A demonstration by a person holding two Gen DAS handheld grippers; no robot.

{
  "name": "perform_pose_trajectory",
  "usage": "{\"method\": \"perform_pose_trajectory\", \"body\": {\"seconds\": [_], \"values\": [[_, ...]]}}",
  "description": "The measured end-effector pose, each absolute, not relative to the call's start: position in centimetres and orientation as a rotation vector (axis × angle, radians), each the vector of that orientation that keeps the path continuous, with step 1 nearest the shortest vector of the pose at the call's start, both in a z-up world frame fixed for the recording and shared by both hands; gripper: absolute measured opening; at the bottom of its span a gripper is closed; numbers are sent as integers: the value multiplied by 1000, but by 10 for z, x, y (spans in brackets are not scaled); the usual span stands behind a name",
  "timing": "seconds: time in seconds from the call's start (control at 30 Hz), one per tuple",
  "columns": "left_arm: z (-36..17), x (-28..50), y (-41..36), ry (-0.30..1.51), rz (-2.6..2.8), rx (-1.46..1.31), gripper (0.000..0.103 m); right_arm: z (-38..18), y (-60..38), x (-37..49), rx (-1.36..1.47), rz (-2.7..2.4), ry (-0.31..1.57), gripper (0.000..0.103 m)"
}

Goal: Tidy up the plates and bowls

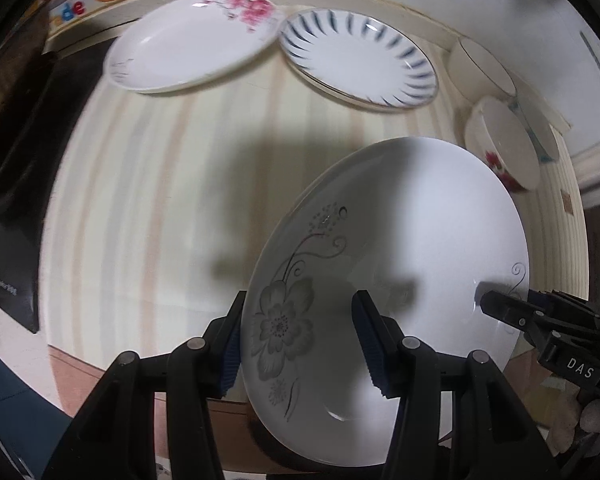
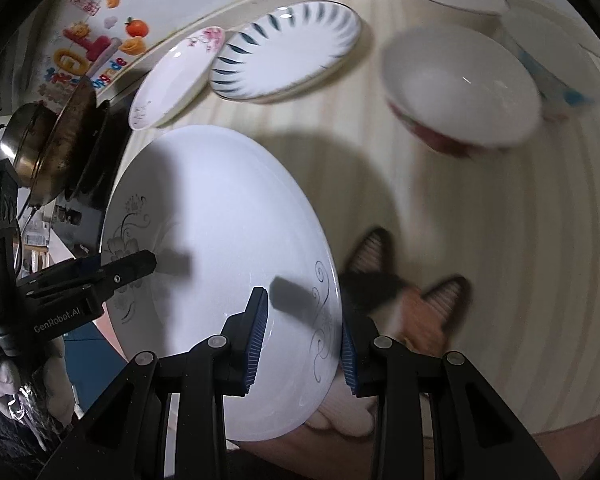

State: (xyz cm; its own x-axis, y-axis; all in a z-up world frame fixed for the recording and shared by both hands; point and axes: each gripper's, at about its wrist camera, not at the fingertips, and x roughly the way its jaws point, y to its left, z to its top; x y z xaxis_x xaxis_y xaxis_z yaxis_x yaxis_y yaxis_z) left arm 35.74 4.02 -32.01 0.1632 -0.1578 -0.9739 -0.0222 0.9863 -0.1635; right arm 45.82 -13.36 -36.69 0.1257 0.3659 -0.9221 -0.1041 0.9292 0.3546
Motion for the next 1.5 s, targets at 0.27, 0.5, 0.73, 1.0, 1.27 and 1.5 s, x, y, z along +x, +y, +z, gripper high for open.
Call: {"method": "perform_pose_trajectory", "body": {"seconds": [0.27,0.5,0.73,1.0,1.27,1.5], "values": [[-337,367,12,1448,-118,-111,48,-389,-167,451,263,297,1459,36],[-346,379,2,1472,-111,-100,48,-400,-179,456,277,290,1482,36],[-353,386,-1,1486,-112,-100,48,-404,-184,457,266,284,1492,36],[-367,391,1,1520,-147,-106,48,-406,-185,457,284,251,1491,36],[-359,396,4,1498,-201,-24,47,-406,-186,452,315,205,1492,36],[-292,416,55,1271,-66,13,48,-353,-203,447,270,103,1421,36]]}}
